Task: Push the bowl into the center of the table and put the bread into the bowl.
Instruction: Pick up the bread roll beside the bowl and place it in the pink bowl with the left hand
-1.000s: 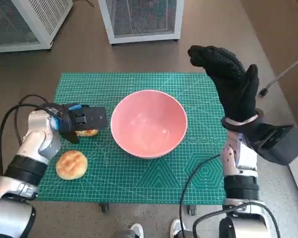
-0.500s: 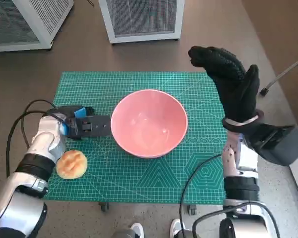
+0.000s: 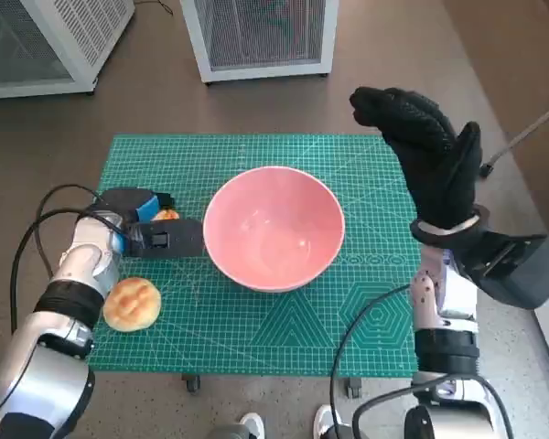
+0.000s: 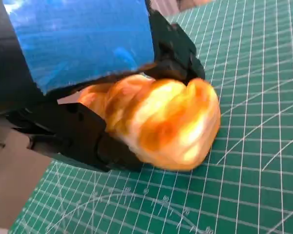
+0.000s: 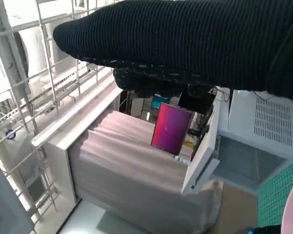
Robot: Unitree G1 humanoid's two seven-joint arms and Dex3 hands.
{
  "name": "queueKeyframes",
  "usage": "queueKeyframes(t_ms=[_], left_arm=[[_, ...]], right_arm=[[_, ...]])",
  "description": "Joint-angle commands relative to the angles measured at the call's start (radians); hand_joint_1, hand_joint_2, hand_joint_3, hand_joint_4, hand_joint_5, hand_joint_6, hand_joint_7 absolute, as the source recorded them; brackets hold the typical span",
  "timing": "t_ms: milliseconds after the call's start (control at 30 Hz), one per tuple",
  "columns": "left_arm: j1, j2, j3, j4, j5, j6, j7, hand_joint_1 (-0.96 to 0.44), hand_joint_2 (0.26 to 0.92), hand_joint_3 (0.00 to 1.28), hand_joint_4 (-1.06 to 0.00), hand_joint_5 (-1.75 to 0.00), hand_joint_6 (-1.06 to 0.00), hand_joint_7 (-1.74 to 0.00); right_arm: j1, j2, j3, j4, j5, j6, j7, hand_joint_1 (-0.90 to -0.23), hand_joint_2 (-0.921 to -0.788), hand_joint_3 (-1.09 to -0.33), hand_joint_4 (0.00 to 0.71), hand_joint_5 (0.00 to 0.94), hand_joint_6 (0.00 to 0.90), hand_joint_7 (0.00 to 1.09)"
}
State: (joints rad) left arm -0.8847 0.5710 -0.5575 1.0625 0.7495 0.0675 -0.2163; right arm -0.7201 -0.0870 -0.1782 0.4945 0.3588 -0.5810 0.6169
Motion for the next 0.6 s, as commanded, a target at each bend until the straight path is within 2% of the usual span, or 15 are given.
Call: queueKeyframes(t_ms=[33, 300, 600], left_arm=[[0.007, 0.023, 0.005, -0.006, -0.002, -0.028, -0.007, 0.01, 0.921, 0.2, -0.54, -1.43, -0.51, -1.15], [0.013, 0.076, 0.07, -0.12, -0.051, -0.026, -0.056, 0.0, 0.921, 0.15, -0.58, -1.31, -0.55, -1.21], [0.099, 0.149, 0.217, -0.531, -0.106, 0.078, -0.132, 0.0, 0.921, 0.1, -0.62, -1.2, -0.61, -1.22]], right_arm=[[0.033, -0.003, 0.003, -0.008, 0.002, 0.012, -0.012, -0.661, -0.921, -0.682, 0.218, 0.009, 0.222, 0.25], [0.035, -0.008, 0.001, -0.01, 0.004, 0.014, -0.014, -0.656, -0.921, -0.681, 0.218, 0.007, 0.219, 0.26], [0.028, -0.006, 0.002, 0.0, 0.008, 0.016, -0.009, -0.656, -0.921, -0.68, 0.219, 0.006, 0.217, 0.26]])
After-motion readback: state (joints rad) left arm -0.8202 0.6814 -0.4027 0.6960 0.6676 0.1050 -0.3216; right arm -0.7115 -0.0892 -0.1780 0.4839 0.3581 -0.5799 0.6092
